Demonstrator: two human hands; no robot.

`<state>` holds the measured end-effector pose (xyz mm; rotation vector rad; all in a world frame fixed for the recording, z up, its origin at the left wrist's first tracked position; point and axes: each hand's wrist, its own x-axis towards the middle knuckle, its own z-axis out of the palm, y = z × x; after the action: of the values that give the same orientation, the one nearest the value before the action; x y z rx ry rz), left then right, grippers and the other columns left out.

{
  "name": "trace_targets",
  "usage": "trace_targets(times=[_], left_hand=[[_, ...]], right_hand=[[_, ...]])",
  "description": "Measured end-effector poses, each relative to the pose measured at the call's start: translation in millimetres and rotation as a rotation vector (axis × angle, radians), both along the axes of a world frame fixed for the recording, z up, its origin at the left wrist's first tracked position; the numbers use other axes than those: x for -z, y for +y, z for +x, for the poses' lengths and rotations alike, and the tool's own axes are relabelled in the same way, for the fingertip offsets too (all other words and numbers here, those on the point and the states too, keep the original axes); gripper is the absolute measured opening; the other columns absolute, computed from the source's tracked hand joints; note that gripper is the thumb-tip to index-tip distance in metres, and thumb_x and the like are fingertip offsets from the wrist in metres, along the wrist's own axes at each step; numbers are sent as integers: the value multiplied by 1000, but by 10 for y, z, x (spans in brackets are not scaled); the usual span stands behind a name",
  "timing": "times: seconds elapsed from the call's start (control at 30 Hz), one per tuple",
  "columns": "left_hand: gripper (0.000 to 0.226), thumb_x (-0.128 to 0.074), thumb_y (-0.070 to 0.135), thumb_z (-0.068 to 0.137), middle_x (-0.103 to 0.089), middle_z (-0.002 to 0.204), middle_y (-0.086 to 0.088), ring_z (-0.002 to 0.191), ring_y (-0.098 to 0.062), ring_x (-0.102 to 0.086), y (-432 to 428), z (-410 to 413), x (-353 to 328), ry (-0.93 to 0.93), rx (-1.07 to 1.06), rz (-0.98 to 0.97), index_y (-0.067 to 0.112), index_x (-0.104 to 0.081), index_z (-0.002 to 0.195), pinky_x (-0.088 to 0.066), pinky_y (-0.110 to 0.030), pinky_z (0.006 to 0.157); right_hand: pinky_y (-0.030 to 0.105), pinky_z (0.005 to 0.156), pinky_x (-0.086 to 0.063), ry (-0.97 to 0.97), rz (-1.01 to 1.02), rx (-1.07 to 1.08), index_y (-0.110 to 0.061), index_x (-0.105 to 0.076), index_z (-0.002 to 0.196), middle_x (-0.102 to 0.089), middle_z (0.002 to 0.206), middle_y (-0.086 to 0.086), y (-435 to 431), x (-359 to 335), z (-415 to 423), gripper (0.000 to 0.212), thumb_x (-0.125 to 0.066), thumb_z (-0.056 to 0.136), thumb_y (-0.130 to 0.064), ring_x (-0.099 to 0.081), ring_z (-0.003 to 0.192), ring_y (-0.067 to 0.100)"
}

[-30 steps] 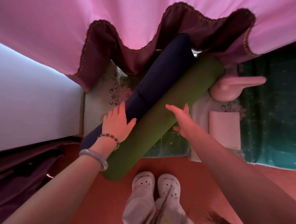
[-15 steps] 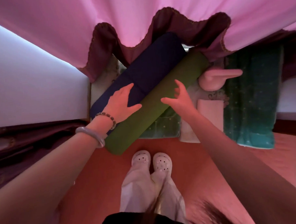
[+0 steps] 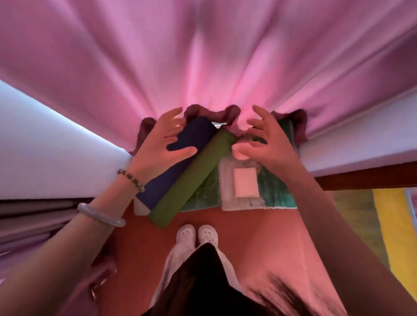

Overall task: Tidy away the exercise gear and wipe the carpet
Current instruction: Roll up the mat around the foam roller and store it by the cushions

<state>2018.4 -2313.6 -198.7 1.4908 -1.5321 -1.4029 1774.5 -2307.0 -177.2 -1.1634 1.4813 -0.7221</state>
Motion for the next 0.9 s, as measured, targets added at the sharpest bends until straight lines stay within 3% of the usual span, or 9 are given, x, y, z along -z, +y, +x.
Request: trace_targets(times=[0.1,0.17,0.27,0.4,0.53,0.63,0.8,0.9], left_hand=[[89,-83,21,67,-44,135,3,124,-8,-44,3,-139,-610,12,95,-18,38,-30,136,-40,-18,97],[91,-82,36,59,-44,135,6,124,-5,-44,-55,-243,-982,2,175,-72,44,-29,133,-40,-23,100],[90,-79,42,57,-44,132,16,122,-1,-44,-181,-511,-1508,15,273,-164,49,-28,131,-39,-26,101],[94,-83,40,63,-43,133,12,121,1,-44,-245,-1011,-2032,62,425,-291,40,-25,137,-40,-22,98],[94,-80,37,66,-43,135,5,121,-3,-46,-172,-1483,-2300,106,629,-365,34,-23,140,-41,-27,100],[99,-81,43,62,-43,136,6,122,-2,-45,-1,-1752,-2408,139,783,-386,35,-22,140,-41,-22,100],[95,-76,34,62,-41,138,2,122,-7,-45,450,-2106,-2470,188,1040,-376,34,-21,138,-40,-25,102],[97,-81,30,62,-42,138,2,121,-3,-46,785,-2362,-2450,232,1192,-339,28,-24,141,-41,-22,101]], right_hand=[[8,83,-47,7,-99,55,-24,-28,144,-42,136,7,166,-732,-291,85,-73,77,1,-45,120,14],[15,92,-43,47,-158,71,-29,-28,143,-41,137,3,304,-1154,-518,86,-77,75,-6,-43,123,13],[36,104,-40,82,-239,148,-37,-29,136,-41,136,2,557,-1649,-876,84,-78,73,-10,-43,125,19],[38,103,-41,117,-298,310,-28,-29,140,-43,132,3,988,-2080,-1238,87,-77,73,-5,-45,122,19],[38,99,-44,146,-383,505,-37,-32,136,-46,131,3,1509,-2327,-1436,89,-79,70,0,-47,121,19],[37,94,-45,177,-423,662,-36,-32,132,-46,127,4,1941,-2431,-1476,89,-77,68,8,-48,115,20],[15,82,-51,214,-468,922,-26,-31,139,-49,122,1,2859,-2532,-1295,92,-74,68,15,-51,111,11],[22,87,-51,249,-473,1089,-28,-33,137,-51,118,-10,3475,-2567,-1099,90,-75,68,13,-53,111,6]])
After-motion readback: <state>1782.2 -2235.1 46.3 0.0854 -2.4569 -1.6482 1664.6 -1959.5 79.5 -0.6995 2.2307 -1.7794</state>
